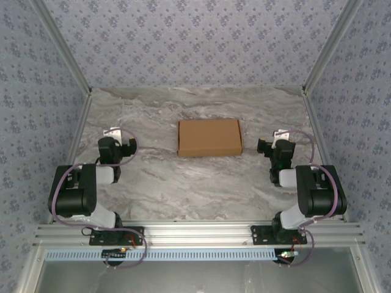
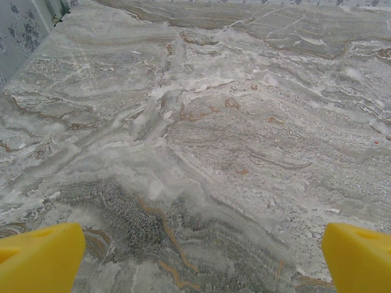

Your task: Fold the paper box

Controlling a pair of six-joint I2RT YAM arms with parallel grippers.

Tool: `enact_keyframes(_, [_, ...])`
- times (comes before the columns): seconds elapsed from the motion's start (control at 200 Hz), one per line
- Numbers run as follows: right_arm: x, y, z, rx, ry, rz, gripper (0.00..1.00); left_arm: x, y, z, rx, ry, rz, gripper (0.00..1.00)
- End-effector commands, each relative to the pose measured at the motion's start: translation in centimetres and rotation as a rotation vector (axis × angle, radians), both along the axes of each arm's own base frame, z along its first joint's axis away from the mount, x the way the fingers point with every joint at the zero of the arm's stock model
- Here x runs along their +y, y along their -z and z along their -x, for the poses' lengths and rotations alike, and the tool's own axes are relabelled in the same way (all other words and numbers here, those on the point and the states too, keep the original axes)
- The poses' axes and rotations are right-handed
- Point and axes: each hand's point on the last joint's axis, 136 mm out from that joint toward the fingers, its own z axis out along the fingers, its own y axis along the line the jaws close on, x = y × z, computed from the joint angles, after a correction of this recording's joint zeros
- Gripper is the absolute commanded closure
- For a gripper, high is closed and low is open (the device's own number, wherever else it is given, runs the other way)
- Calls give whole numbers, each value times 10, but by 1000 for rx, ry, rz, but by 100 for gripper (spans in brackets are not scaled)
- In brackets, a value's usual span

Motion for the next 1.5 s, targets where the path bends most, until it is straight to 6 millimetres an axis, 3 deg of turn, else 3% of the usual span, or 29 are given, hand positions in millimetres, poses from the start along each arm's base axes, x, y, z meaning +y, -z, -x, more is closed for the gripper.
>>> enact_keyframes(0.0, [-1, -4, -5, -7, -6, 6, 1, -3, -7, -3, -36, 12, 8, 1])
enact_keyframes(1.499, [0, -4, -5, -5, -7, 10, 1, -3, -6, -3, -34, 9, -1, 1])
